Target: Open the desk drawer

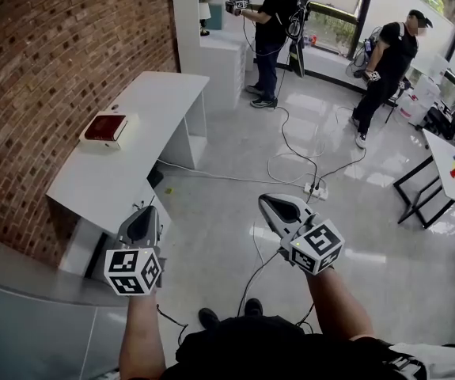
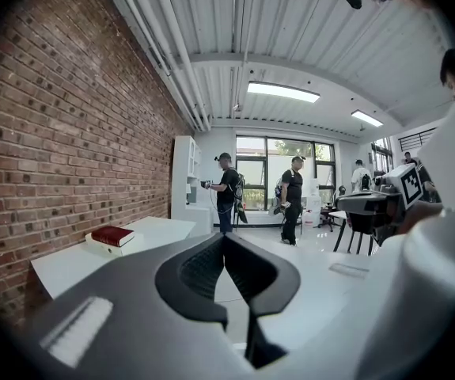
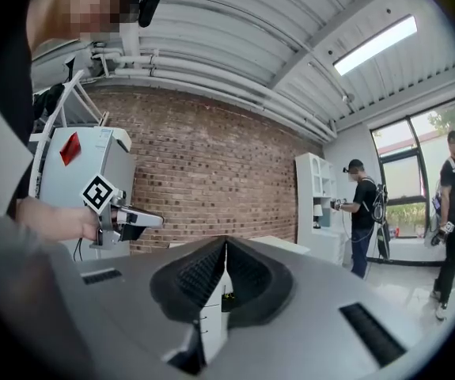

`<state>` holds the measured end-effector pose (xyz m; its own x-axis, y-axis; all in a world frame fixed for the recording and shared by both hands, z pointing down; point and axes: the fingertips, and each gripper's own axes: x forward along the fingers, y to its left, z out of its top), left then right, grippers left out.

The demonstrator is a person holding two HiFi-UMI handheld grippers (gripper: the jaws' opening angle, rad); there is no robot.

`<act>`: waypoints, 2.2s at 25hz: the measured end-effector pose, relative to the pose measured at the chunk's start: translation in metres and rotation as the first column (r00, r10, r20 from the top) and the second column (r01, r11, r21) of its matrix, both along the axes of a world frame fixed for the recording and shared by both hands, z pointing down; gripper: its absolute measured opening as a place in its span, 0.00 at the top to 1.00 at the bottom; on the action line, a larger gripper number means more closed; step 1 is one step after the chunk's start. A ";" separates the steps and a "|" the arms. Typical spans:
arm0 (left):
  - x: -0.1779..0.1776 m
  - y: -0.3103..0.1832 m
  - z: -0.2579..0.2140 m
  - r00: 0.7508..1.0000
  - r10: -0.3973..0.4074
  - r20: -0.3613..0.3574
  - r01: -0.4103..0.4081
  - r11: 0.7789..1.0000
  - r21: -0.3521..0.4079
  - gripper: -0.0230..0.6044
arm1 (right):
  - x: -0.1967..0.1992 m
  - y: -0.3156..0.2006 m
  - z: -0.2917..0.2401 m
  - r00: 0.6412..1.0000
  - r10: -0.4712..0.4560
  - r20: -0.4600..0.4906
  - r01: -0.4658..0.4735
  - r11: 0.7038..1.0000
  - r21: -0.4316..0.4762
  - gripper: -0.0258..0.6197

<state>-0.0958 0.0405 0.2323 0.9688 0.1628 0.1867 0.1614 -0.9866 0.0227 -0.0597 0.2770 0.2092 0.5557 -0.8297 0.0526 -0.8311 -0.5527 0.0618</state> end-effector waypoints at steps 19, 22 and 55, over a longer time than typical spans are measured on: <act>0.008 0.001 0.005 1.000 -0.009 0.009 0.009 1.000 -0.023 0.59 | 0.010 0.010 0.005 0.999 -0.007 0.033 0.006 1.000 0.024 0.57; 0.010 0.006 0.005 1.000 -0.004 0.010 0.004 1.000 -0.031 0.52 | 0.014 0.018 0.006 0.999 0.010 0.044 -0.011 0.999 0.034 0.50; 0.024 0.094 0.045 0.994 -0.045 0.095 0.052 0.996 -0.074 0.47 | 0.035 0.102 0.058 0.980 -0.096 0.177 0.089 0.995 0.044 0.46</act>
<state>-0.0720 0.1345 0.2778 0.9547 0.1334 0.2658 0.1073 -0.9881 0.1106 -0.0246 0.3789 0.2673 0.4610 -0.8801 0.1133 -0.8744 -0.4723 -0.1108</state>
